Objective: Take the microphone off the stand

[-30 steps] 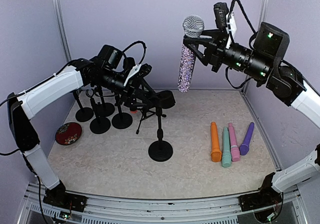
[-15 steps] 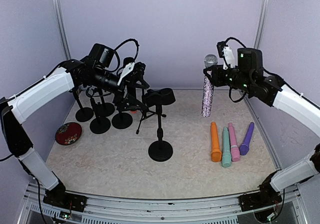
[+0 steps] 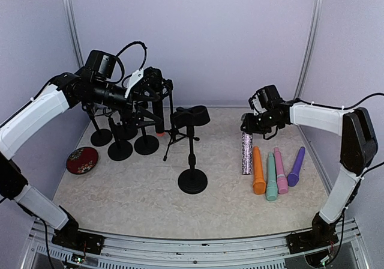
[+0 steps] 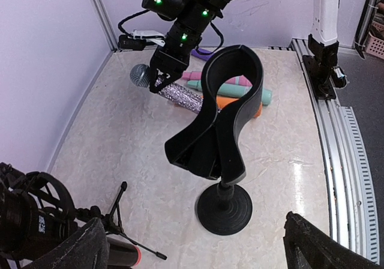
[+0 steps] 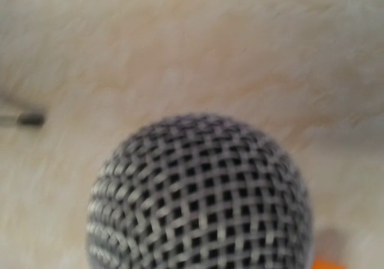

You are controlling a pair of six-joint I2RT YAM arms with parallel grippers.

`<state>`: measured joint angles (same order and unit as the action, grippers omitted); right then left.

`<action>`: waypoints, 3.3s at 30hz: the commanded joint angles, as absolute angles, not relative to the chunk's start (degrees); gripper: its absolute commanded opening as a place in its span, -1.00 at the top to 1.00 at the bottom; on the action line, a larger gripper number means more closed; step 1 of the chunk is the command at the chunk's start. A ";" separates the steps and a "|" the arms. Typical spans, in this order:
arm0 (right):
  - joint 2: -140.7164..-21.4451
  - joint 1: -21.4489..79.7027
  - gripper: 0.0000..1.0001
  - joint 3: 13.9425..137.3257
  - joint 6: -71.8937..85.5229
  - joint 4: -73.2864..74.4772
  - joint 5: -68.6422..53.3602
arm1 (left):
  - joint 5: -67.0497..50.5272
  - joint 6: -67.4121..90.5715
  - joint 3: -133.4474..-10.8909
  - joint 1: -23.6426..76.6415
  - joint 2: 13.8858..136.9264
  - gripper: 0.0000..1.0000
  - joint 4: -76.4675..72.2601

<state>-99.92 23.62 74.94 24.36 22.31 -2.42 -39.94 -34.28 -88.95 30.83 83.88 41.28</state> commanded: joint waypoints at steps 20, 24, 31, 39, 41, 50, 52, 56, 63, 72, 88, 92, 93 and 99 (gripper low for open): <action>-111.66 21.19 0.58 76.99 25.93 22.21 -2.10 | -40.44 -32.90 -85.11 29.83 80.95 -0.98 42.01; -111.74 22.16 0.24 77.90 25.86 22.93 0.21 | -40.56 -33.09 -84.82 29.82 81.01 -0.98 42.22; -108.75 23.90 -0.21 78.05 24.60 22.66 5.89 | -40.60 -33.73 -84.49 29.75 80.67 -0.98 42.98; -106.65 25.66 -0.29 78.26 23.01 23.54 10.27 | -40.60 -34.76 -83.89 29.03 79.67 -0.98 42.89; -105.79 26.36 -0.29 77.89 22.66 23.20 11.01 | -40.69 -34.74 -83.85 28.87 79.61 -0.98 42.89; -99.93 32.98 -0.05 70.37 22.24 14.37 1.80 | -40.73 -35.08 -83.58 27.93 79.43 -0.98 42.60; -100.14 34.40 0.09 68.76 23.41 12.29 -1.60 | -40.78 -35.12 -83.50 27.80 79.54 -0.98 42.46; -103.24 34.82 0.34 67.44 25.88 11.87 -4.42 | -40.77 -35.16 -83.54 27.66 79.90 -0.98 42.40; -106.34 34.64 0.51 65.16 29.08 12.27 -0.64 | -40.71 -35.16 -83.38 27.62 79.61 -0.98 42.41; -106.24 34.54 0.55 64.42 29.51 12.85 1.31 | -40.60 -35.46 -82.79 27.51 79.19 -0.97 42.32; -85.33 44.94 -0.34 43.13 7.42 -22.36 -12.29 | -41.20 -35.27 -82.88 26.97 79.17 -0.98 42.62; -84.02 48.51 -0.36 41.06 4.18 -24.83 -12.73 | -41.28 -35.24 -83.09 26.75 79.22 -0.98 42.84; -84.02 49.28 -0.36 40.90 3.89 -25.25 -12.19 | -41.35 -35.24 -83.06 26.80 79.23 -0.98 42.88; -87.04 53.42 -0.34 41.94 4.66 -30.59 -8.42 | -41.53 -35.14 -83.09 26.48 79.35 -0.98 42.95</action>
